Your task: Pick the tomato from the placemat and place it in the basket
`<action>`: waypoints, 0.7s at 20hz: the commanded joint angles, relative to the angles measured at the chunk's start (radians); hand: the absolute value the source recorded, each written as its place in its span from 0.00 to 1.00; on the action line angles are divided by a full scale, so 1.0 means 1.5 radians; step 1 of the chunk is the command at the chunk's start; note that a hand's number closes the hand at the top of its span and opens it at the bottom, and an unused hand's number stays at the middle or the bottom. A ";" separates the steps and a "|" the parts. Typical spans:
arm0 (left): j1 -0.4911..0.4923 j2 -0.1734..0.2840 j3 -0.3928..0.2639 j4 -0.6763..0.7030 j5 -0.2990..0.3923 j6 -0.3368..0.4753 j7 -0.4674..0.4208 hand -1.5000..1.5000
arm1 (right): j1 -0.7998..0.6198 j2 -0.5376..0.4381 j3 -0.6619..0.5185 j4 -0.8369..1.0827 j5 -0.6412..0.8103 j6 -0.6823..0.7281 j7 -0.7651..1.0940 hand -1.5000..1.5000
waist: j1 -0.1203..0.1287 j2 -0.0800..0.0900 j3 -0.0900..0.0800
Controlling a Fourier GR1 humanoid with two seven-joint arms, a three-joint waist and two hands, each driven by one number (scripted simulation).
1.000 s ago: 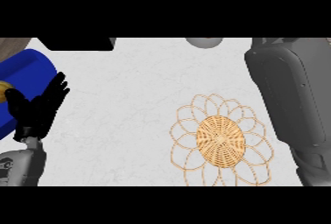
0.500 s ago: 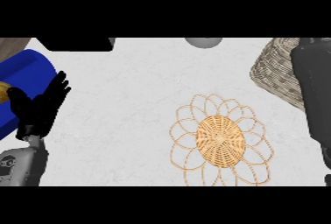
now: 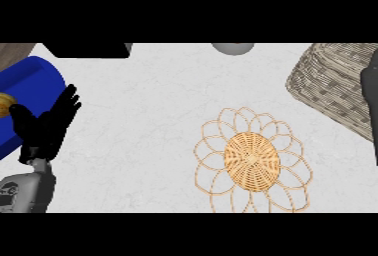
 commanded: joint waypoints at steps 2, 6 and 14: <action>-0.001 0.005 0.008 -0.002 0.013 -0.017 -0.005 0.50 | 0.052 -0.001 -0.030 0.047 -0.029 -0.067 -0.089 1.00 | 0.001 0.000 0.000; 0.013 0.023 0.022 0.000 0.027 -0.036 -0.004 0.50 | 0.011 -0.002 -0.083 0.105 -0.002 -0.152 -0.008 0.00 | 0.009 0.002 0.000; -0.018 -0.014 -0.010 0.028 -0.021 0.006 -0.022 0.50 | -0.037 -0.055 -0.105 0.267 -0.081 -0.155 -0.203 0.00 | 0.006 0.003 0.000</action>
